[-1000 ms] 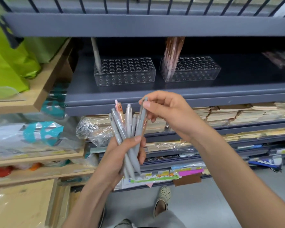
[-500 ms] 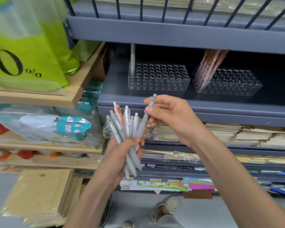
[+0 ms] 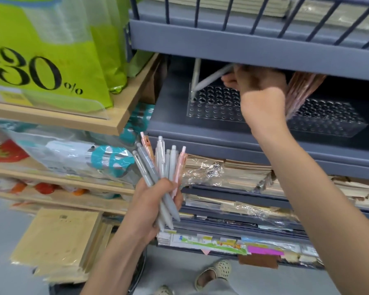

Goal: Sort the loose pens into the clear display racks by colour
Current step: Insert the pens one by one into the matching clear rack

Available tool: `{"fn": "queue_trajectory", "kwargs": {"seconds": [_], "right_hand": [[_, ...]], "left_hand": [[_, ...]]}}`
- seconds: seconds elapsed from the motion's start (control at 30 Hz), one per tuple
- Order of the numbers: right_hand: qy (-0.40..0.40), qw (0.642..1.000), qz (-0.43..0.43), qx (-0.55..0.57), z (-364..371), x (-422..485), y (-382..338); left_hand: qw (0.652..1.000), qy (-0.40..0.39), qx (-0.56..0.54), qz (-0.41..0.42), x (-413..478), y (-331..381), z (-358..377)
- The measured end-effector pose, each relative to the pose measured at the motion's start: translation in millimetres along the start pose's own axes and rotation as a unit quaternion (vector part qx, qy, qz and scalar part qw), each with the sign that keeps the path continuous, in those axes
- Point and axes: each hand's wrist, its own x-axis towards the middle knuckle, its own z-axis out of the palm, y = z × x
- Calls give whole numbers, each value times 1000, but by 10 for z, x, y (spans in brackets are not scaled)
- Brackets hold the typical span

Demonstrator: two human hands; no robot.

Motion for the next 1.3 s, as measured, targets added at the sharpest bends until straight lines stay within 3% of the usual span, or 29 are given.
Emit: {"fn": "queue_trajectory", "kwargs": {"seconds": [0.13,0.23,0.5,0.8,0.97,1.03,1.17,1.3], "right_hand": [[-22,993,-7,-119,131,153,76],[-63,965,-23,-255,250,231,62],[-69,967,32,-241,489,342,3],[-67,968,27,-242,460,323,-14],[-56,991,38,-117,258,-82,-101],[-120,986,71,-91,133,-348,-119],[-295,935,174,-92,-82,-782,-94],[-311,920,229,-67,-187,-976,-17]], "left_hand": [[1000,6,-1,-8,-39,21,-31],[1000,13,-10,-7,-52,12,-49],[1000,17,1,9,-83,-35,-76],[999,37,-11,1,-89,-37,-98],[999,40,-21,0,-95,-47,-82],[999,44,-25,3,-86,-58,-72],[999,45,-20,16,-57,-81,-35],[999,49,-12,15,-23,-131,28]]}}
